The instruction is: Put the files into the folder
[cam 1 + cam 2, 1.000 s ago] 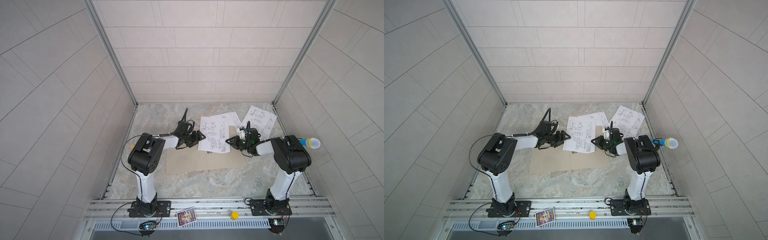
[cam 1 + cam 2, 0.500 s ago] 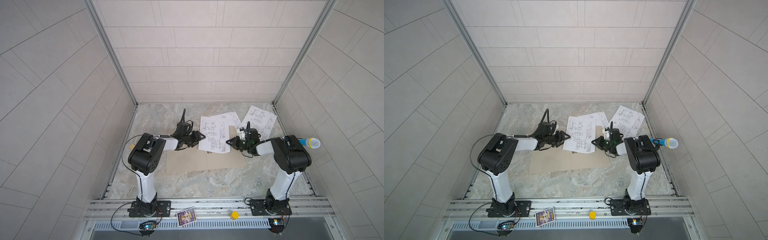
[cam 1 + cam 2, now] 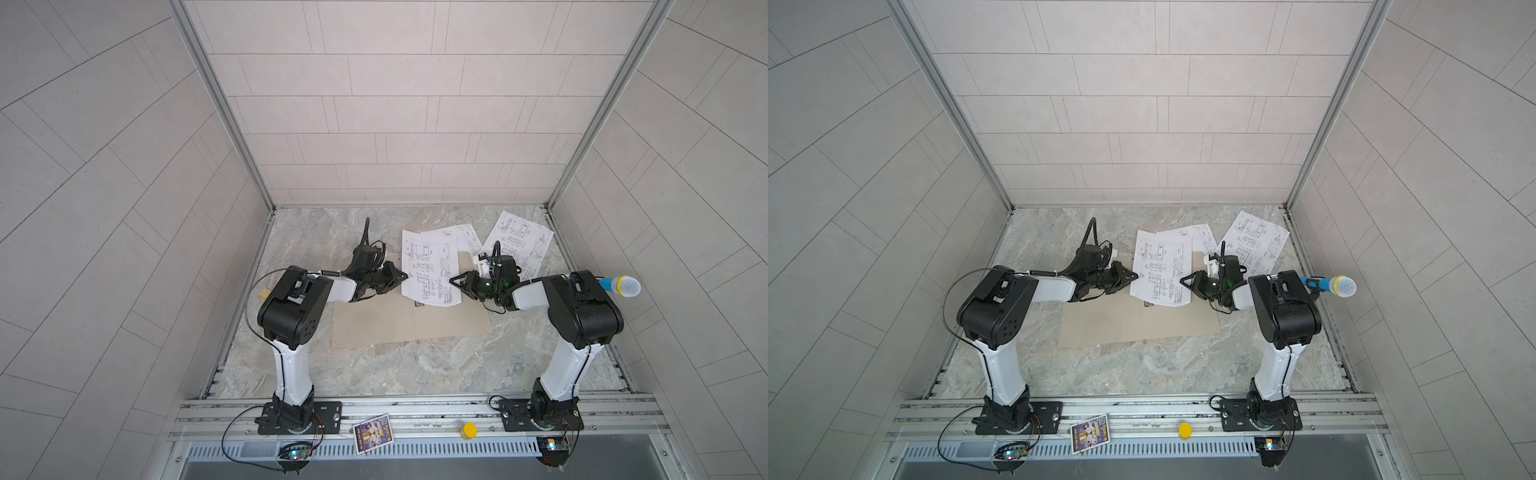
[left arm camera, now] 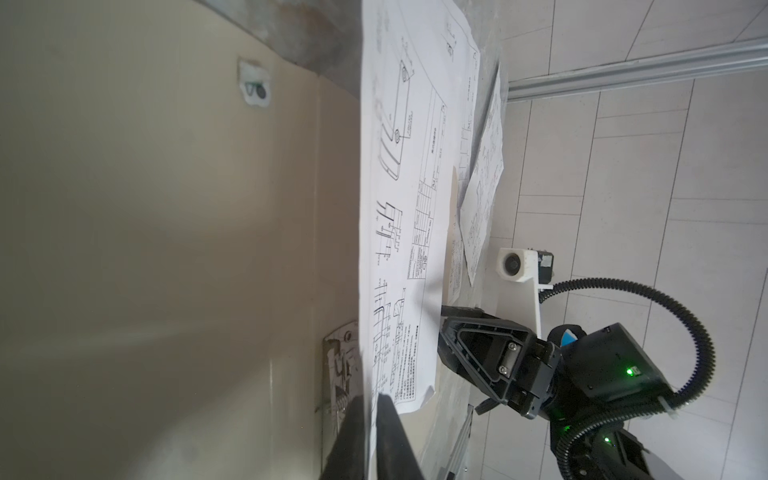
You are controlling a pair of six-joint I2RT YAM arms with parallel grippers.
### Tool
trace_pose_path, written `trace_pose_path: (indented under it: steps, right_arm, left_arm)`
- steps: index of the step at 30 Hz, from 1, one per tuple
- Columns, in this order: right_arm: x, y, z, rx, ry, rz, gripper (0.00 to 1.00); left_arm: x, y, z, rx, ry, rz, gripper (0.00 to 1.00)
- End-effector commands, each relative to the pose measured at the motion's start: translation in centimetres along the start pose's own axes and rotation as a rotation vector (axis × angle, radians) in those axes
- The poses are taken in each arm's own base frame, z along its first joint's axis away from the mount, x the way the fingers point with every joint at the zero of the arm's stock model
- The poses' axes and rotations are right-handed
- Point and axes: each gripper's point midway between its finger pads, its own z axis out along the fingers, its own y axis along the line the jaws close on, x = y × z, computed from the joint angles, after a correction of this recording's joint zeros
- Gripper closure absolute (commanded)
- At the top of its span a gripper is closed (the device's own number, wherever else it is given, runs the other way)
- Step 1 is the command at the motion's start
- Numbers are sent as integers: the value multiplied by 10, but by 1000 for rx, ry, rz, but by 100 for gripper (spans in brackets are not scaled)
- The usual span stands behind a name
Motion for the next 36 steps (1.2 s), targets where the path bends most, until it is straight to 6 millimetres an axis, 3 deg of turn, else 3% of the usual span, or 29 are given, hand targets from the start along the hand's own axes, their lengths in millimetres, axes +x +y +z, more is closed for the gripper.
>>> trace_pose_path:
  steps: [1, 6, 15, 25, 28, 31, 33, 36]
  right_arm:
    - [1, -13, 3, 49, 5, 30, 57]
    - [-10, -11, 8, 40, -4, 20, 49]
    - [-31, -5, 14, 1, -14, 11, 49]
    - [-33, 0, 17, -25, 3, -3, 65]
    - [-33, 0, 17, -19, 8, -12, 74]
    - [-35, 2, 17, -13, 16, -26, 90]
    - [-36, 5, 15, -8, 22, -41, 96]
    - [-43, 20, 10, -17, 18, -76, 99]
  left_arm:
    - [5, -1, 3, 24, 18, 14, 94]
    - [12, -3, 1, 40, 45, 17, 100]
    - [22, -5, -4, 93, 65, 9, 100]
    - [26, -1, -6, 101, 69, -3, 100]
    - [29, 3, -6, 91, 74, -3, 99]
    - [31, 11, -8, 56, 81, -4, 83]
    - [29, 15, -11, 30, 78, -2, 58]
    - [23, 24, -23, -26, 62, 8, 35]
